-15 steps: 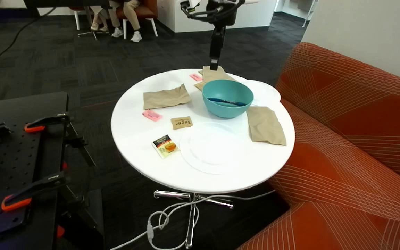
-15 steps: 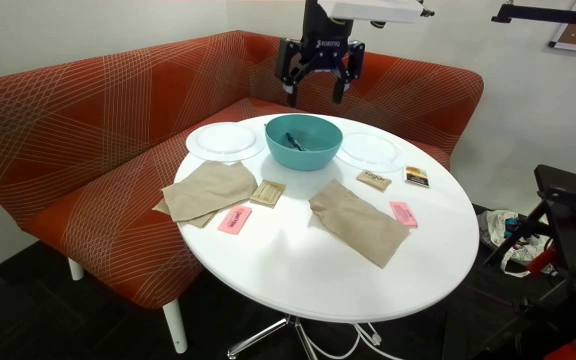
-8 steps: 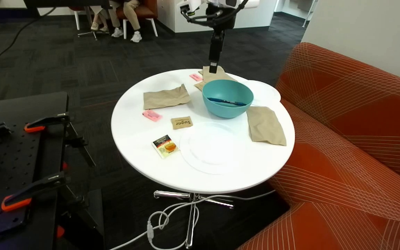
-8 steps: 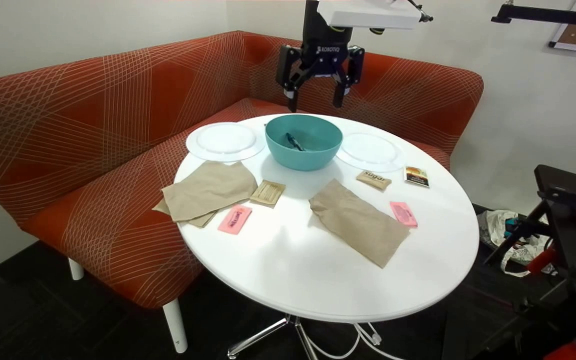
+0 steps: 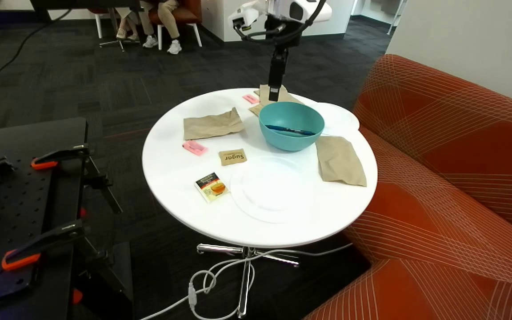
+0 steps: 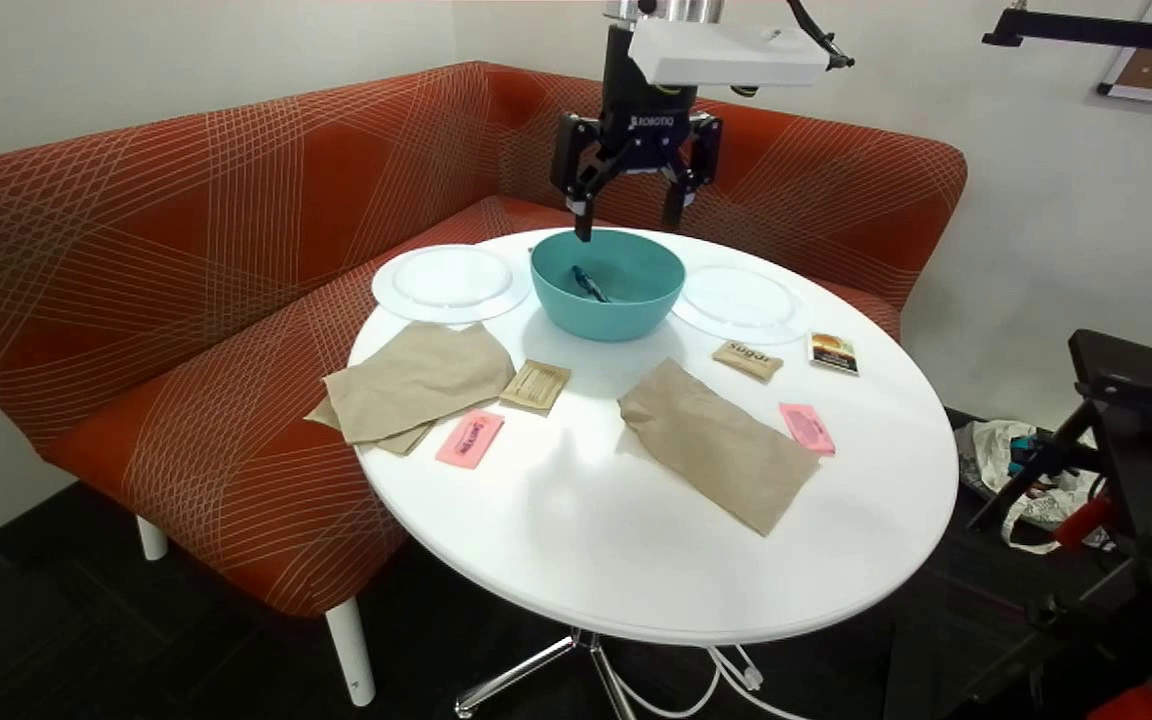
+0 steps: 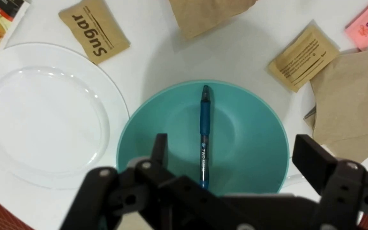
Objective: Remove the pen from the bowl and put it on the table
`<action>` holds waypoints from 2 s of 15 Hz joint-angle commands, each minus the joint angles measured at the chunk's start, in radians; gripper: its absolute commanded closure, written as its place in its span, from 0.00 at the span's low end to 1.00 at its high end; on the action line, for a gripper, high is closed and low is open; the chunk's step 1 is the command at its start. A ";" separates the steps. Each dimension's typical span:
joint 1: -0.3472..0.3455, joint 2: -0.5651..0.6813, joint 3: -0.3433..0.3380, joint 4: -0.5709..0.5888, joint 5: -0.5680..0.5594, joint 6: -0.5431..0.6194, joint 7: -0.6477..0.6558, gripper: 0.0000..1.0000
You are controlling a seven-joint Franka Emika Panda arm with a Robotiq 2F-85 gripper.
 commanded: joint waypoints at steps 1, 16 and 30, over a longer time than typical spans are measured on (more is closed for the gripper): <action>0.010 0.065 -0.023 0.065 0.009 0.012 -0.007 0.00; -0.007 0.338 -0.061 0.351 0.022 -0.084 -0.008 0.00; -0.007 0.349 -0.079 0.380 0.024 -0.094 0.006 0.98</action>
